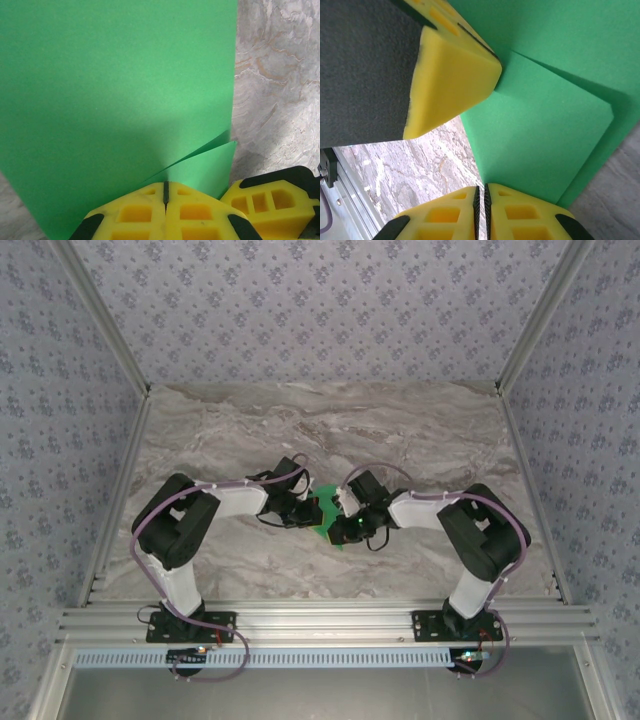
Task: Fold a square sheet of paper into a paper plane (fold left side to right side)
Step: Third fold the triangle at the center of the table.
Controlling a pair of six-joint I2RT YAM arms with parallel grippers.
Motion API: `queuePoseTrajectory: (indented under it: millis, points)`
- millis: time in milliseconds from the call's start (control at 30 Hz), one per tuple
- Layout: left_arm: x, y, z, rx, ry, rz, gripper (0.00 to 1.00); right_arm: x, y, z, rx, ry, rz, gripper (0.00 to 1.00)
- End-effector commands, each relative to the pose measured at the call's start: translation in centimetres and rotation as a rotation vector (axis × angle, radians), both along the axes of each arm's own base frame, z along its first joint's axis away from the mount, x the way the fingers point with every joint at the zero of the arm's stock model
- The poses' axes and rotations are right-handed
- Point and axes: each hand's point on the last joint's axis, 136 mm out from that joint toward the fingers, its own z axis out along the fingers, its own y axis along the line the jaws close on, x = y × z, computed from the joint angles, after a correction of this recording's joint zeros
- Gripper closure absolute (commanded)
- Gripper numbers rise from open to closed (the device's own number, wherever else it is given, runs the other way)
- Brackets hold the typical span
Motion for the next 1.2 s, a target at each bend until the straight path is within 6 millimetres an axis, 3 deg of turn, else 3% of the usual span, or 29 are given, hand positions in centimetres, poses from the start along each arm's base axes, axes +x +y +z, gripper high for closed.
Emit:
queuePoseTrajectory:
  millis: [0,267,433,600,967,1167]
  points:
    - [-2.0,3.2,-3.1,0.164,0.065,0.026,1.0,-2.7,-2.3,-1.8,-0.101,0.093,-0.011,0.9]
    - [-1.4,2.7,-2.2,0.128,0.042,0.026,0.99,-4.0,-4.2,-3.4,-0.172,0.145,-0.019,0.98]
    - [-1.0,1.0,0.9,0.04,-0.029,0.006,0.99,-3.9,-4.9,-4.3,-0.229,0.153,-0.023,0.99]
    - [-2.2,-0.9,2.8,-0.025,-0.064,-0.023,1.0,-3.6,-4.9,-4.7,-0.245,0.149,-0.03,1.0]
    - [-3.3,-1.8,0.5,0.002,-0.026,-0.039,1.0,-3.5,-4.6,-4.7,-0.247,0.147,-0.023,1.0]
    - [-3.6,-0.5,-1.6,0.071,-0.025,-0.024,1.0,-3.6,-4.9,-4.9,-0.266,0.15,-0.029,1.0]
